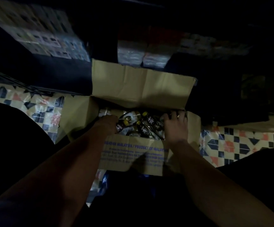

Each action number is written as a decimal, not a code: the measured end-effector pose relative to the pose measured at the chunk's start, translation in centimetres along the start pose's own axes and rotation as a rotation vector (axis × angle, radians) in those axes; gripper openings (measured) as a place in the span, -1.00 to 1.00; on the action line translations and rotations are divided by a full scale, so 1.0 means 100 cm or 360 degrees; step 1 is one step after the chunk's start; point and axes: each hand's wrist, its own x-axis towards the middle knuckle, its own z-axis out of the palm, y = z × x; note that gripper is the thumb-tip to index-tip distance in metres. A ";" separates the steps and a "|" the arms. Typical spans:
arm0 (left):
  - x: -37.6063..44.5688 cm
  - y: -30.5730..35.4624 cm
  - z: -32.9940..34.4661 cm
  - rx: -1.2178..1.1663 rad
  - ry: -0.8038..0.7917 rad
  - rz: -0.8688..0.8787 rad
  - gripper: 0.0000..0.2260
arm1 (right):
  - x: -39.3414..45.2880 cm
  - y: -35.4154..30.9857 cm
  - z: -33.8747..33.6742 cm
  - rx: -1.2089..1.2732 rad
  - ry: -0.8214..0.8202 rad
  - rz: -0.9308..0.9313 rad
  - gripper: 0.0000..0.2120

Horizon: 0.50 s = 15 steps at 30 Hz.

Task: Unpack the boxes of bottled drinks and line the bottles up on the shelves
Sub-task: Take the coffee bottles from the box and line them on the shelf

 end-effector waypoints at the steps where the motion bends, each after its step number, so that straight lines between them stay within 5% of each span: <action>1: 0.001 0.002 -0.001 0.0007 -0.0017 -0.0005 -0.46 | 0.003 0.001 0.000 -0.0044 0.0013 -0.0005 -0.34; 8: 0.003 0.005 0.006 0.0001 0.0210 -0.0015 -0.51 | 0.016 0.009 -0.004 -0.0019 0.0081 -0.0049 -0.74; 12: -0.006 0.005 0.000 -0.0220 0.0281 -0.0021 -0.40 | 0.016 0.015 -0.006 0.0254 0.0052 -0.0093 -0.70; 15: -0.013 0.004 -0.006 -0.0422 0.0398 0.0117 -0.39 | 0.012 0.015 -0.007 0.0824 0.0113 0.0044 -0.63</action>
